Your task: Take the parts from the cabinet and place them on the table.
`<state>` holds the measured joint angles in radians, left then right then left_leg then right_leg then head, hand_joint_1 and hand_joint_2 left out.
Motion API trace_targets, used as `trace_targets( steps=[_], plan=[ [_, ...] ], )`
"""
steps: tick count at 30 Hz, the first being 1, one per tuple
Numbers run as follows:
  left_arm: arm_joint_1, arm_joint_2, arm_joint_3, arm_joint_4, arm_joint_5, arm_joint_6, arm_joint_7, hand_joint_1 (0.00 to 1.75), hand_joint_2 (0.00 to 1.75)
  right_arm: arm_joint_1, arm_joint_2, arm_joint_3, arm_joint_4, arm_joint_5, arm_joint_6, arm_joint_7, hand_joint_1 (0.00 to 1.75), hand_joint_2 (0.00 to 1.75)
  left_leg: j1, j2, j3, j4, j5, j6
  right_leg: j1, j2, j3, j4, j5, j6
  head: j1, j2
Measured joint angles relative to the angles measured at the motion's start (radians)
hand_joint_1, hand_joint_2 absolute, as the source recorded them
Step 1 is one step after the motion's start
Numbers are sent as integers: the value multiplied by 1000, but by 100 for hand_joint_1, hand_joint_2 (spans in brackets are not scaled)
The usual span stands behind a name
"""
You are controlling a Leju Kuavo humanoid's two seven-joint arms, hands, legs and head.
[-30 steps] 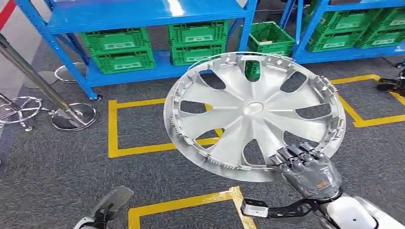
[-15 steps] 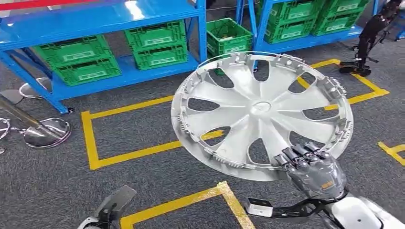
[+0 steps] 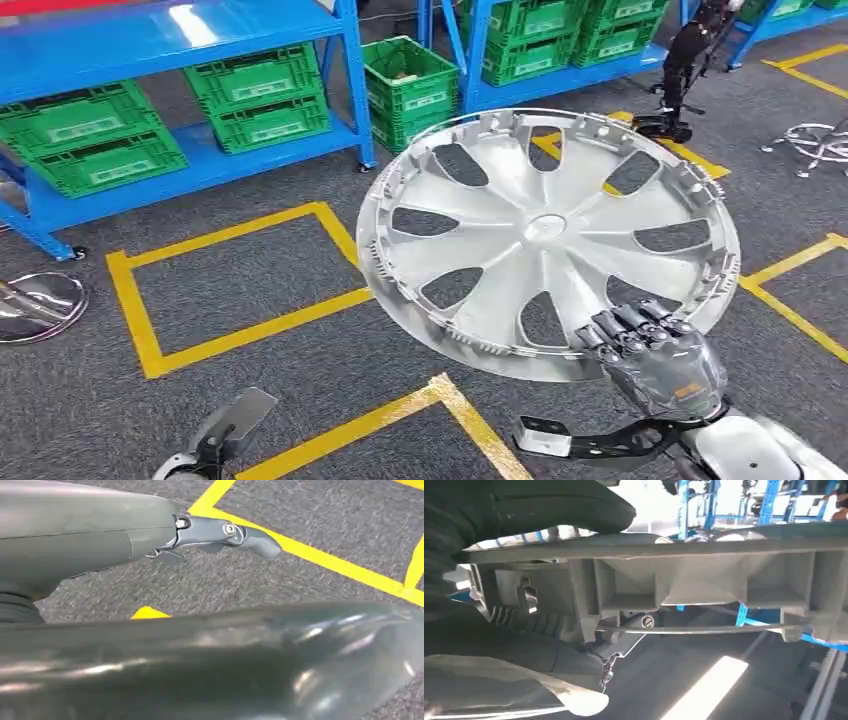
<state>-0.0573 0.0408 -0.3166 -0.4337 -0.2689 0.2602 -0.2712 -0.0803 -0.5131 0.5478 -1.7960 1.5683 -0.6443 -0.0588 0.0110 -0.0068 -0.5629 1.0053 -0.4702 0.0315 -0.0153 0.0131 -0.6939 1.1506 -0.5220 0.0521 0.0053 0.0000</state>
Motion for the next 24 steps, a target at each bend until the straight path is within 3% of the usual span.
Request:
trace_targets(
  steps=[2, 3, 4, 6, 7, 8, 9, 12, 13, 14, 15, 17, 18, 19, 20, 21, 22, 23, 24],
  plan=[
    [1, 0, 2, 1, 13, -11, 31, 0, 0, 2, 2, 0, 0, 0, 0, -2, 175, 175, -2, 25, -2, 1, -1, 1, -2, -6, -66, 148, -56, 5, 0, 0],
    [1, 0, 9, 2, 29, -30, 60, 0, 0, 2, 2, 0, 1, 0, 0, -3, 175, 175, -3, 36, -2, 1, -1, 1, -3, -6, -76, 172, -56, 7, 0, 0],
    [1, 0, 20, 5, 49, -50, 91, 0, 0, 2, 3, 0, 1, 0, 0, -3, 175, 175, -3, 49, -1, 1, -2, 1, -3, -8, -59, 144, -31, 7, 0, 0],
    [1, -1, 47, 9, 99, -82, 140, 0, 0, 1, 5, 0, 2, 0, -1, -3, 175, 175, -3, 68, 0, 3, -5, -3, -3, -27, 30, -17, 46, 3, 0, 0],
    [2, -1, 64, 10, 126, -90, 154, 0, 0, -2, 6, 0, 1, 0, -1, -3, 175, 175, -4, 78, 2, 5, -8, -8, -2, -59, 82, -111, 74, 0, 0, 0],
    [3, 1, 85, 11, 149, -93, 163, 0, 0, -8, 8, 0, 2, 0, -1, -3, 175, 175, -12, 86, -1, 7, -11, -13, 14, -89, 107, -137, 53, -5, 1, 0],
    [6, 1, 106, 13, 171, -94, 167, 0, 0, -8, 10, 0, 1, 0, -3, -1, 175, 175, -14, 95, -2, 11, -11, -16, 11, -73, 100, -138, 59, -16, -3, 0],
    [15, 0, 171, 14, 245, -88, 170, 0, 0, -4, 11, 0, 2, 0, -3, 7, 175, 175, -13, 121, 5, 10, -15, -28, 11, -44, 95, -138, 61, -31, -2, 0],
    [17, -1, 194, 14, 265, -87, 169, 0, 0, -3, 11, 0, 2, 0, -4, 9, 175, 175, -8, 88, 3, 19, -30, -39, 4, -37, 98, -143, 65, -37, -2, 0],
    [20, -6, 216, 14, 284, -87, 169, 0, 0, -5, 12, 0, 2, 0, -4, 10, 175, 175, -5, 46, -12, 57, -60, -41, 3, -30, 98, -144, 66, -43, -6, 0],
    [27, -8, 236, 14, 299, -87, 169, 0, 0, -5, 13, 1, 2, 0, -5, 11, 175, 175, -4, 26, -44, 135, -104, -41, 3, -20, 97, -144, 66, -48, -6, 0],
    [45, -10, 271, 14, 324, -91, 169, 0, 0, -4, 16, 2, 2, 0, -5, 13, 175, 175, -4, 16, -114, 291, -167, -43, 4, 4, 97, -143, 67, -50, -6, 0],
    [52, -13, 287, 13, 331, -96, 169, 0, 0, -3, 18, 2, 3, 0, -5, 14, 175, 175, -4, 14, -133, 328, -169, -42, 4, 18, 97, -142, 67, -50, -6, 0],
    [57, -16, 303, 13, 337, -98, 170, 0, 0, -3, 19, 3, 3, 0, -5, 15, 175, 175, -4, 13, -128, 314, -146, -41, 4, 30, 97, -141, 67, -50, -6, 0],
    [60, -19, 313, 10, 342, -100, 172, 0, 0, -3, 19, 3, 3, 0, -5, 15, 175, 175, -3, 12, -105, 258, -103, -39, 4, 43, 97, -139, 67, -50, -6, 0],
    [61, -21, 324, 8, 343, -103, 172, 0, 0, -3, 20, 4, 3, 0, -5, 16, 175, 175, -1, 3, -67, 170, -51, -37, 3, 56, 98, -136, 66, -49, -6, 0],
    [62, -22, 332, 5, 346, -105, 173, 0, 0, -3, 21, 5, 3, 0, -6, 16, 175, 175, 3, -23, -28, 79, -6, -34, 3, 67, 98, -134, 65, -46, -6, 0],
    [64, -23, 340, 4, 349, -108, 176, 0, 0, -4, 21, 6, 4, 0, -6, 17, 175, 175, 7, -74, -12, 48, -17, -32, 6, 77, 94, -131, 65, -41, -5, 0],
    [67, -26, 349, 2, 351, -109, 177, 0, 0, -9, 21, 9, 5, 0, -6, 18, 175, 175, 10, -73, -6, 20, -20, -33, 5, 88, 86, -124, 66, -35, -3, 0]
  ],
)
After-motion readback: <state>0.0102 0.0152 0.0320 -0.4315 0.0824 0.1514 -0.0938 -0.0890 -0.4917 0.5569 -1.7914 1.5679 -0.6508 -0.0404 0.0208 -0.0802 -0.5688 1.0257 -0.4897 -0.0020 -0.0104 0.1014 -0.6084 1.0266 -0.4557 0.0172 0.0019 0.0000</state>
